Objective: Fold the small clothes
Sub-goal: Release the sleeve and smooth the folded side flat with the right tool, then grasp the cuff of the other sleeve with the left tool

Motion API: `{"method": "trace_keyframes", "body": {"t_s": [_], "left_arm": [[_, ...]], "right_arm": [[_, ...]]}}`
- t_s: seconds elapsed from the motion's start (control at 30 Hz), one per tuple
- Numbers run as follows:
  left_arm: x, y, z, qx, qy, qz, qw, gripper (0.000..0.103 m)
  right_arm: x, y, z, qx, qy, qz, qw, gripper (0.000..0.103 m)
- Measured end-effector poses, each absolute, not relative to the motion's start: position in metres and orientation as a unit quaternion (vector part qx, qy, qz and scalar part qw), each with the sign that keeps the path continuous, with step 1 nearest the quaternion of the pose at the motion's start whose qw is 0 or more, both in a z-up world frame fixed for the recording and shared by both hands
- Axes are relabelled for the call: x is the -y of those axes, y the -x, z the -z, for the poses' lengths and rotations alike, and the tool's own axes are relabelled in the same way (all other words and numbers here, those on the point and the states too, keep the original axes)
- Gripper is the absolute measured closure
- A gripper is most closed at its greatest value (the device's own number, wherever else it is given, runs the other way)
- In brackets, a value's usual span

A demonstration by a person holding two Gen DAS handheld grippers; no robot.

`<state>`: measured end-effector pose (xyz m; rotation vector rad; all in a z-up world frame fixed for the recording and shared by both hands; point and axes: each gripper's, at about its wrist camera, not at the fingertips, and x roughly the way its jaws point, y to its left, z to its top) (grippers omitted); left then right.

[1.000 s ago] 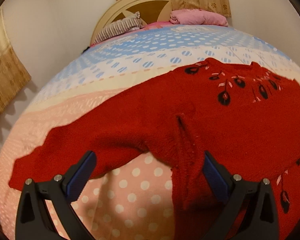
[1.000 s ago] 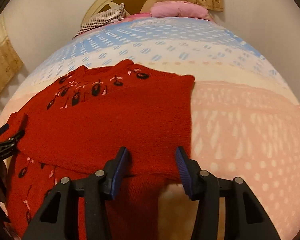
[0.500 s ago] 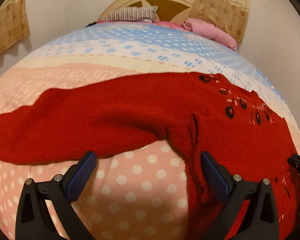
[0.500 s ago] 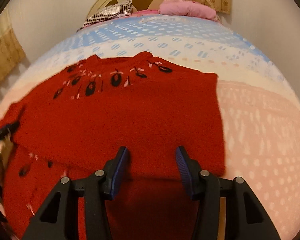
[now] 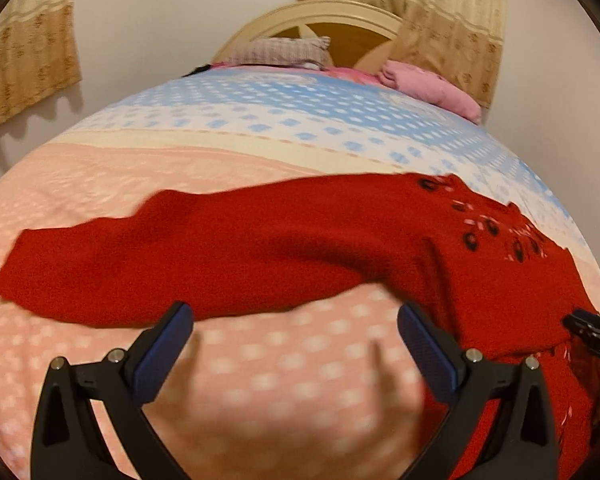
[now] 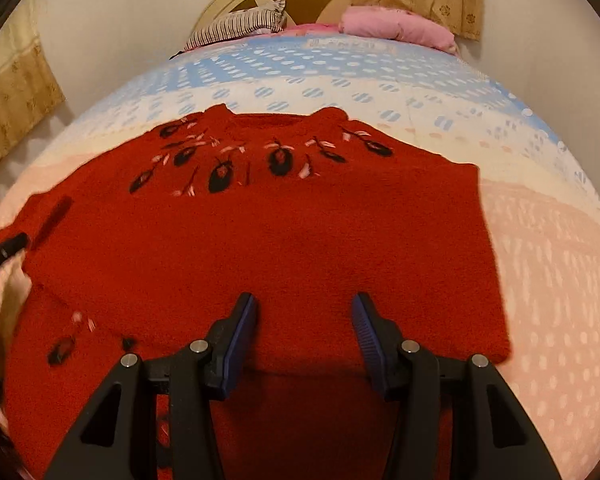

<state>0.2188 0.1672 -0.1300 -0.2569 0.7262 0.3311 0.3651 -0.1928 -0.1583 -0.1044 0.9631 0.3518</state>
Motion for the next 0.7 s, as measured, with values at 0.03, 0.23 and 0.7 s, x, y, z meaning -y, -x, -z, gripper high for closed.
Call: {"method": "trace_keyframes", "body": {"t_s": [0.03, 0.23, 0.7], "left_arm": [[-0.176, -0.212, 0.127, -0.35, 0.121, -0.173, 0.913, 0.0], [-0.226, -0.175, 0.113, -0.345, 0.099, -0.242, 0.902, 0.0], [-0.333, -0.096, 0.143, -0.291, 0.402, -0.217, 0.841, 0.011]], "right_arm": [[0.196, -0.36, 0.158, -0.456, 0.06, -0.167, 0.872, 0.051], [0.203, -0.361, 0.161, -0.452, 0.049, -0.171, 0.874, 0.047], [0.2, -0.349, 0.159, -0.439, 0.045, -0.175, 0.88, 0.044]]}}
